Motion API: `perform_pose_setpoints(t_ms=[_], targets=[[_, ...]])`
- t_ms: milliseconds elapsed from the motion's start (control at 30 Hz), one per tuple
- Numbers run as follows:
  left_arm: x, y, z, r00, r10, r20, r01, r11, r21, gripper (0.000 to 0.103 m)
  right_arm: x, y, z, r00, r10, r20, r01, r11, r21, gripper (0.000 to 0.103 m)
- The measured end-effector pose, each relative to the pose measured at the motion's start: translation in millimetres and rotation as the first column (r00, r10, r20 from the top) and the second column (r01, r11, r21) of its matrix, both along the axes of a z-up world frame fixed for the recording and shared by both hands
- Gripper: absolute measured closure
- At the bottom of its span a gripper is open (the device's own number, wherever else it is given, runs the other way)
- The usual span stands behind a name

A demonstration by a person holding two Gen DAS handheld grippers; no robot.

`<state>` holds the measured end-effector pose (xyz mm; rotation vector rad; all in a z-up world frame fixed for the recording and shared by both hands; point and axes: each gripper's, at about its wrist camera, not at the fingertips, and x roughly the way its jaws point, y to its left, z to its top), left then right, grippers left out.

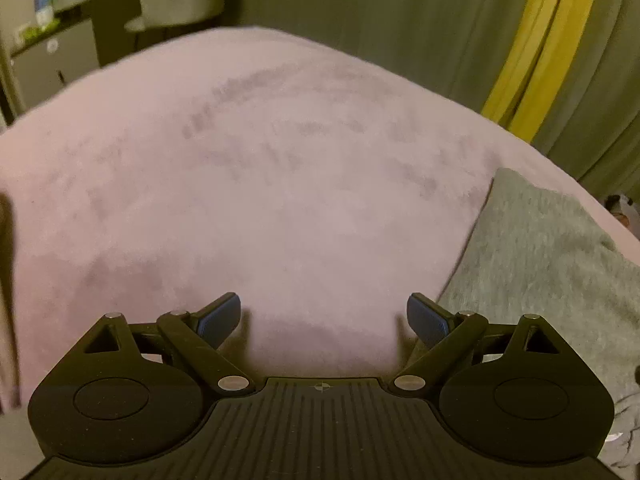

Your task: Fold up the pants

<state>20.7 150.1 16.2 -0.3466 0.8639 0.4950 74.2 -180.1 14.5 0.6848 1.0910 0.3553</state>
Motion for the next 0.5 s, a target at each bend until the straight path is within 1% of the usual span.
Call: perform_pose_setpoints(t_ms=[33, 67, 100, 133, 167, 200, 233, 300, 333, 367, 400, 433, 500], targets=[[-1.0, 1.3, 2.8, 1.000, 0.003, 0.010, -0.003, 1.000, 0.022, 0.008, 0.3, 1.5, 0.3, 1.000, 0.011, 0.005, -0.011, 1.000, -0.014, 0.036], [-2.4, 3.3, 5.4, 1.000, 0.015, 0.025, -0.016, 0.999, 0.042, 0.007, 1.6, 1.4, -0.5, 1.000, 0.018, 0.005, -0.018, 1.000, -0.007, 0.036], [-2.9, 6.5, 5.7, 0.999, 0.032, 0.041, -0.034, 0.998, 0.045, 0.007, 3.3, -0.7, -3.1, 1.000, 0.016, -0.007, -0.016, 1.000, 0.014, 0.033], [-1.9, 11.5, 3.8, 0.998, 0.046, 0.050, -0.047, 0.999, 0.025, 0.007, 6.6, -3.6, -7.2, 1.000, 0.007, -0.030, -0.005, 0.999, 0.052, 0.028], [-0.6, 16.2, 1.1, 0.997, 0.059, 0.046, -0.058, 0.998, -0.010, 0.007, 10.4, -6.8, -12.9, 0.999, -0.007, -0.051, 0.012, 0.995, 0.104, 0.025], [1.8, 21.8, -3.2, 0.996, 0.077, 0.033, -0.075, 0.996, -0.052, 0.007, 11.8, -8.8, -16.4, 0.998, -0.012, -0.065, 0.021, 0.990, 0.143, 0.017], [3.9, 25.6, -6.8, 0.995, 0.094, 0.023, -0.092, 0.993, -0.078, 0.007, 14.2, -8.4, -18.3, 0.997, -0.011, -0.071, 0.023, 0.986, 0.166, 0.015], [6.9, 32.0, -12.0, 0.992, 0.129, 0.013, -0.127, 0.985, -0.115, 0.007, 16.9, -0.1, -17.2, 0.998, -0.005, -0.069, 0.015, 0.990, 0.144, 0.015], [6.6, 32.7, -12.3, 0.990, 0.138, 0.023, -0.134, 0.984, -0.119, 0.007, 16.1, 6.5, -14.1, 0.999, 0.003, -0.054, 0.003, 0.994, 0.112, 0.022], [5.9, 32.9, -12.0, 0.989, 0.144, 0.038, -0.139, 0.984, -0.115, 0.007, 15.1, 13.7, -9.5, 0.999, 0.016, -0.033, -0.014, 0.998, 0.066, 0.032], [4.8, 31.8, -11.2, 0.988, 0.147, 0.055, -0.141, 0.984, -0.106, 0.007, 15.2, 20.2, -4.9, 1.000, 0.026, -0.018, -0.026, 1.000, 0.013, 0.054], [4.4, 30.9, -11.1, 0.987, 0.145, 0.066, -0.138, 0.985, -0.102, 0.007, 13.0, 25.6, 0.5, 0.999, 0.034, 0.001, -0.033, 0.999, -0.036, 0.055], [3.2, 27.3, -9.6, 0.987, 0.138, 0.084, -0.130, 0.987, -0.092, 0.007, 9.7, 31.3, 13.1, 0.999, 0.027, 0.037, -0.025, 0.998, -0.065, 0.060]])
